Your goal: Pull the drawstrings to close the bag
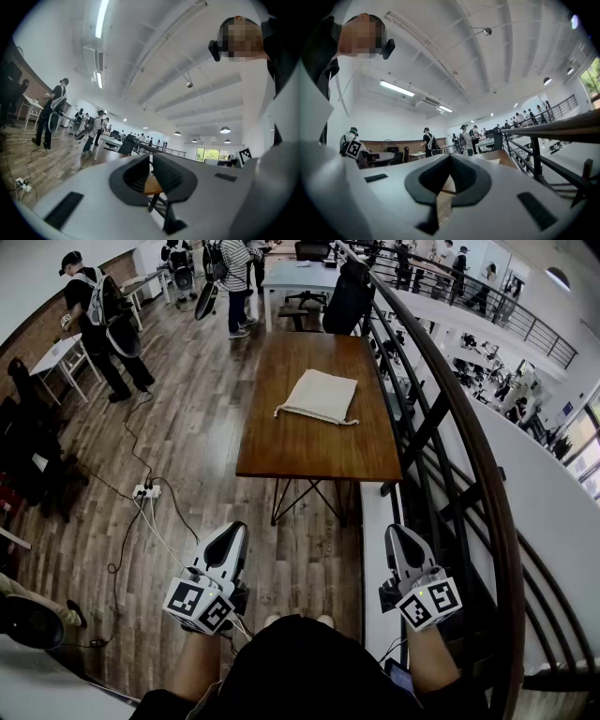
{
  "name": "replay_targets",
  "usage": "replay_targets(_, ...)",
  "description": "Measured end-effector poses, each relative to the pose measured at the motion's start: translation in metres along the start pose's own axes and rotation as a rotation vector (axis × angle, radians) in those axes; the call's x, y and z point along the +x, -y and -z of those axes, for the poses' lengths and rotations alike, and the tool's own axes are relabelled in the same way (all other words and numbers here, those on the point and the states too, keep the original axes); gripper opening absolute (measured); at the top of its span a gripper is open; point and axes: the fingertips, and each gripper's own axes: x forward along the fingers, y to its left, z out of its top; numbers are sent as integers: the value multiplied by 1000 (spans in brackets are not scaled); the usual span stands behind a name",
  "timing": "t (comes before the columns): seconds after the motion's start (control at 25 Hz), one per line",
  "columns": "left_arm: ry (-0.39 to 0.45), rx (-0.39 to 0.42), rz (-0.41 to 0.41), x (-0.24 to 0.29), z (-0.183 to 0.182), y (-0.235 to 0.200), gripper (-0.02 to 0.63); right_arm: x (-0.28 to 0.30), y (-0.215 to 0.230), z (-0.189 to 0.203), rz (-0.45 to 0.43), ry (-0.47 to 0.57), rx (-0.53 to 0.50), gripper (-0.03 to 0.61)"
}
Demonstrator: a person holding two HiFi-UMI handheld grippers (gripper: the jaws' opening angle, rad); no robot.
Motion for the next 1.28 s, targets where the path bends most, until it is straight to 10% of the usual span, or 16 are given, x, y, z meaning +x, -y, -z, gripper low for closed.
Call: replay_targets(1.28,6,-33,33,-11,-14,-18,29,58,-71,11,-104,-9,45,64)
